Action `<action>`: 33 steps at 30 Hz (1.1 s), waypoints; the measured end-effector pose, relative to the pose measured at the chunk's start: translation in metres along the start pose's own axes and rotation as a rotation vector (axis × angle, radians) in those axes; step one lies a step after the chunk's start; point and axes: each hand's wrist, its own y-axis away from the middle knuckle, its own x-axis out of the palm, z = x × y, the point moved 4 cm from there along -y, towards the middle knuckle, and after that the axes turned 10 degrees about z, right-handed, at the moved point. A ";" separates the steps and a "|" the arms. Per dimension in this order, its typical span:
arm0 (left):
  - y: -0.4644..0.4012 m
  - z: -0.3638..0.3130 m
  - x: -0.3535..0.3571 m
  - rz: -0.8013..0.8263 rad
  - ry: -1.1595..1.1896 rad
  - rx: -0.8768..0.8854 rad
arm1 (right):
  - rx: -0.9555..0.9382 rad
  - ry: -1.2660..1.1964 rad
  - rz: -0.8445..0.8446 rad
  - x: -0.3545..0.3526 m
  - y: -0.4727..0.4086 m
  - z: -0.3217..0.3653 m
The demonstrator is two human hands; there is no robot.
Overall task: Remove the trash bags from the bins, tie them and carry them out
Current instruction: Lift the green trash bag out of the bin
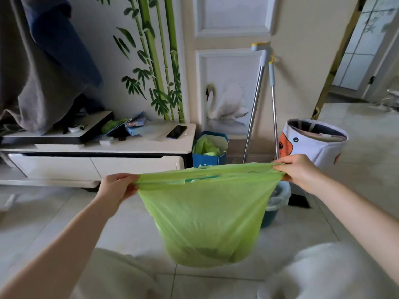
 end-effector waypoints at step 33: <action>-0.107 0.182 -0.003 -0.093 -0.180 -0.333 | 0.336 0.569 0.145 0.091 -0.085 -0.170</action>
